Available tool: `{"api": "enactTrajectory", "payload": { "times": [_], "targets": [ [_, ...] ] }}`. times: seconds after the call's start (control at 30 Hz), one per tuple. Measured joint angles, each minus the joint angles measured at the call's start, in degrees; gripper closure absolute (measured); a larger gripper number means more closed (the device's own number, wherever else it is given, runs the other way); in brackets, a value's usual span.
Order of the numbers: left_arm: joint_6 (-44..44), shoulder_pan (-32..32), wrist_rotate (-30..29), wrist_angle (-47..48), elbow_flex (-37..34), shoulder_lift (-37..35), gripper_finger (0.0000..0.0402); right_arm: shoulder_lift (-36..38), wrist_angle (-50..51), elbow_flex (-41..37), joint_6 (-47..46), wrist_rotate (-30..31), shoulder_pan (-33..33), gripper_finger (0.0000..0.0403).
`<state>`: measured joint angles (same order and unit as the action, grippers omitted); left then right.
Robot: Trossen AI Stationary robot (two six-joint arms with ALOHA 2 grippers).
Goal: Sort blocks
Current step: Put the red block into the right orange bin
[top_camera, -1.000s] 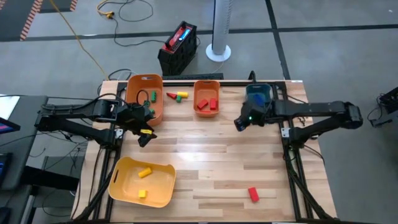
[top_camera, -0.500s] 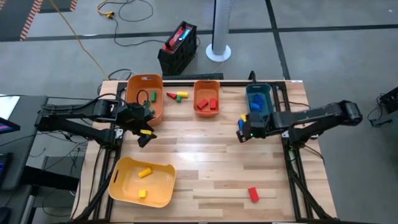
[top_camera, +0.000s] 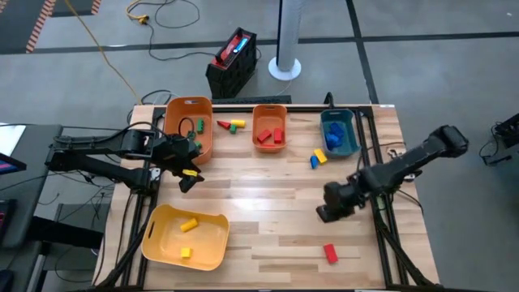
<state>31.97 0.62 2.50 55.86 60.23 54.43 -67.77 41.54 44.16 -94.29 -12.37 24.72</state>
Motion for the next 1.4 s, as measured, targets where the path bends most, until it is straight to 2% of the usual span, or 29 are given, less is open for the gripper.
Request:
{"api": "enactTrajectory", "payload": {
  "times": [0.13,0.23,0.67,1.03,1.4],
  "targets": [
    [-0.9,0.0,0.0,0.0,0.0,0.0,0.0223,-0.2,-0.3,0.0,-10.3,0.0,6.1,0.0208],
    [-1.7,0.0,0.0,0.0,0.0,0.0,0.0223,-2.3,-0.1,1.6,-13.6,0.1,9.5,0.0208],
    [-2.5,0.0,1.1,0.0,0.0,0.0,0.0223,-23.3,6.2,19.1,-11.5,3.2,15.3,0.0205],
    [-4.3,0.0,3.3,0.1,0.0,0.0,0.0223,-32.6,6.0,23.0,-21.2,3.4,20.3,0.018],
    [-5.2,0.0,4.7,1.6,0.0,0.0,0.0223,-39.0,6.1,24.9,-20.9,4.9,19.4,0.0172]
  ]
}}
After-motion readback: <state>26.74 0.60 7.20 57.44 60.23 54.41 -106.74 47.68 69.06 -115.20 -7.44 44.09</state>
